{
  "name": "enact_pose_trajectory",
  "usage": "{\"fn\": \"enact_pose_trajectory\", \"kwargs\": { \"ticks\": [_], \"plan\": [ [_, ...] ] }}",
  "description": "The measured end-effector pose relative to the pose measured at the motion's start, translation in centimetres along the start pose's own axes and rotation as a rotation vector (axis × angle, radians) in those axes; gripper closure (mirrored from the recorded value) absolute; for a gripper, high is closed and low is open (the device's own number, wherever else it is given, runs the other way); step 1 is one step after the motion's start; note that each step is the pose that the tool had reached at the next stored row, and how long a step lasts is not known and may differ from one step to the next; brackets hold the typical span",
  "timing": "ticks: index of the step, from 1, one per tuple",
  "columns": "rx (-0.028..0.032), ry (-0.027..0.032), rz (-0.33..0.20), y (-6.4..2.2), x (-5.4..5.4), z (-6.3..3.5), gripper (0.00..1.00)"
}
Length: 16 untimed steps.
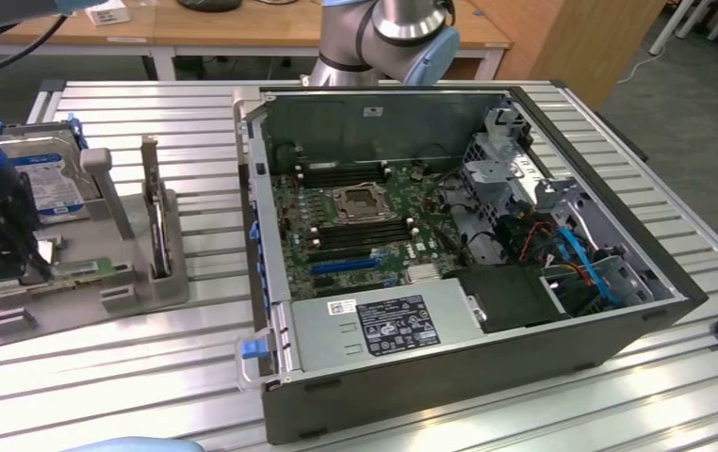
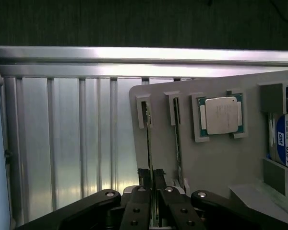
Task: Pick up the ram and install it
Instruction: 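Pick up the ram and move it above insertion slot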
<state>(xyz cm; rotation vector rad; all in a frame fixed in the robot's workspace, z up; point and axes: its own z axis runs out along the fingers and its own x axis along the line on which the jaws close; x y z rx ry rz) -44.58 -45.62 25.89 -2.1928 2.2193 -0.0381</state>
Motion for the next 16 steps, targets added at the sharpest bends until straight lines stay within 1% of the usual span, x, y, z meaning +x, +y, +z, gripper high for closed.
{"fn": "enact_pose_trajectory", "kwargs": {
  "ticks": [11, 16],
  "plan": [
    [-0.0003, 0.0032, 0.048, -0.05, 0.0, -1.56, 0.87],
    [-0.0009, 0.0061, 0.061, -0.08, 0.0, -2.24, 0.87]
  ]
}}
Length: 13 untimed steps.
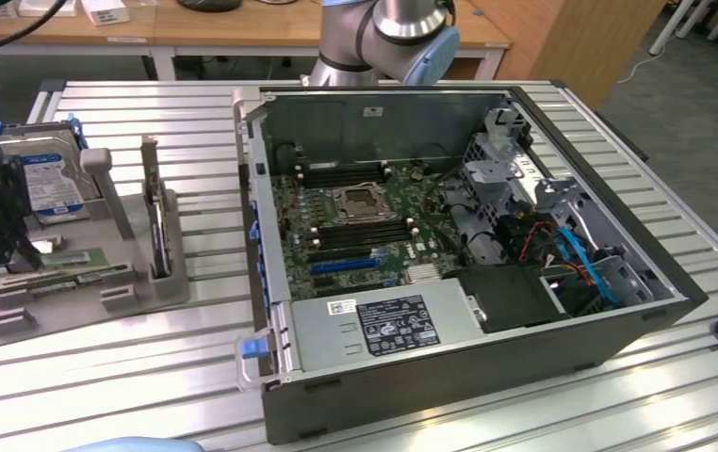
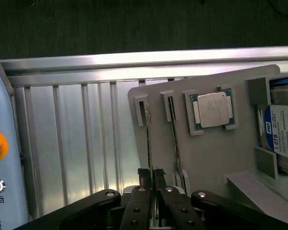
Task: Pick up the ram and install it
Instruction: 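Pick up the ram and move it above insertion slot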
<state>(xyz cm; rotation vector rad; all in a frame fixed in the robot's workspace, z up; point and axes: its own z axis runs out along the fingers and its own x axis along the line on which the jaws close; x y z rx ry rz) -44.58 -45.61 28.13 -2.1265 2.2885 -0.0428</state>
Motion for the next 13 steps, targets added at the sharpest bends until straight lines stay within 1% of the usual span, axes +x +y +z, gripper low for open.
{"fn": "enact_pose_trajectory", "kwargs": {
  "ticks": [3, 8, 9, 13],
  "plan": [
    [-0.0018, 0.0033, 0.002, -0.02, 0.0, -0.55, 0.87],
    [-0.0065, 0.0119, 0.003, -0.04, 0.0, -1.46, 0.87],
    [-0.0068, 0.0127, 0.003, -0.05, 0.0, -1.57, 0.87],
    [-0.0065, 0.0128, 0.003, -0.05, 0.0, -1.61, 0.87]
  ]
}}
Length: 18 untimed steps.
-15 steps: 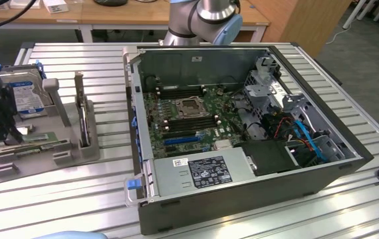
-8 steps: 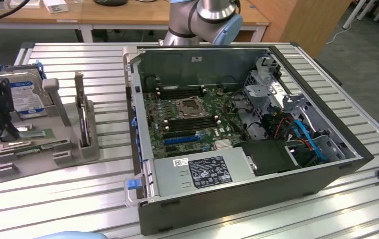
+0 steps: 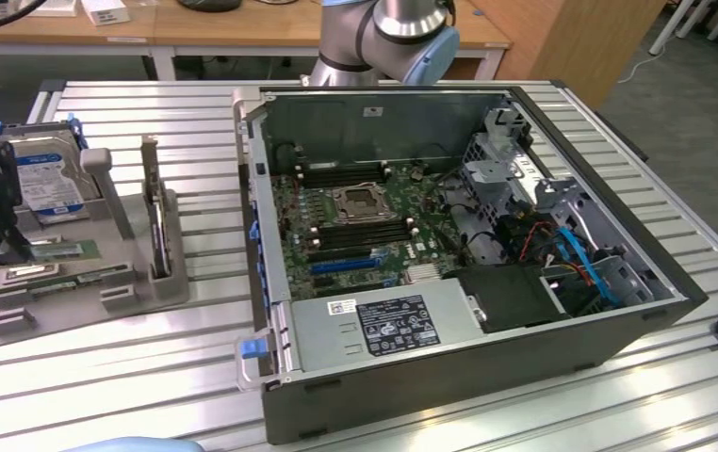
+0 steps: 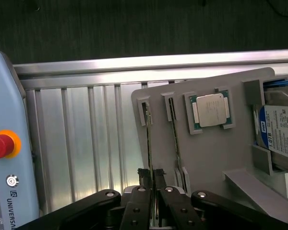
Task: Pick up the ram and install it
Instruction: 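Pick up the ram and move it above insertion slot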
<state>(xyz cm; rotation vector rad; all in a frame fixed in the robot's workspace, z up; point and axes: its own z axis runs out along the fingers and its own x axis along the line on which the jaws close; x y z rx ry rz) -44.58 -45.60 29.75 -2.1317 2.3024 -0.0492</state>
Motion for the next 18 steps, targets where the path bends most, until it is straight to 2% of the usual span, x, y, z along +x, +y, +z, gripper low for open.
{"fn": "enact_pose_trajectory", "kwargs": {
  "ticks": [5, 18],
  "plan": [
    [-0.0013, 0.0005, 0.000, -0.02, 0.0, -0.33, 0.87],
    [-0.0061, 0.0016, 0.000, -0.11, 0.1, -2.97, 0.87]
  ]
}}
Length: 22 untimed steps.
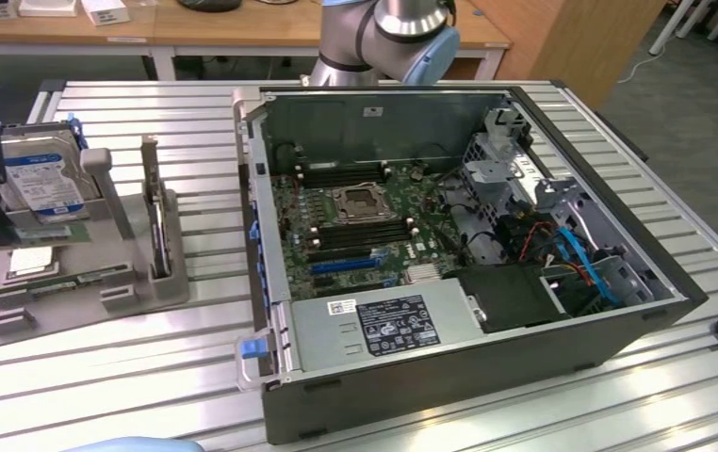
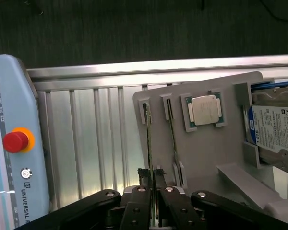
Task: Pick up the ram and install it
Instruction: 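Pick up the ram and move it above insertion slot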
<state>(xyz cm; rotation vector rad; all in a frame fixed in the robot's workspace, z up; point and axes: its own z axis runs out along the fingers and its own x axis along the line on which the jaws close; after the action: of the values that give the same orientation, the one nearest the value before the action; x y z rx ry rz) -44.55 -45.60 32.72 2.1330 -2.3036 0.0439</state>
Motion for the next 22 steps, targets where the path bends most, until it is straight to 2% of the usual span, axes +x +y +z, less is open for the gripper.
{"fn": "enact_pose_trajectory", "kwargs": {
  "ticks": [14, 22],
  "plan": [
    [-0.0018, 0.0001, 0.000, -0.04, 0.0, -1.86, 0.87],
    [-0.0021, 0.0002, 0.000, -0.07, 0.1, -3.50, 0.87]
  ]
}}
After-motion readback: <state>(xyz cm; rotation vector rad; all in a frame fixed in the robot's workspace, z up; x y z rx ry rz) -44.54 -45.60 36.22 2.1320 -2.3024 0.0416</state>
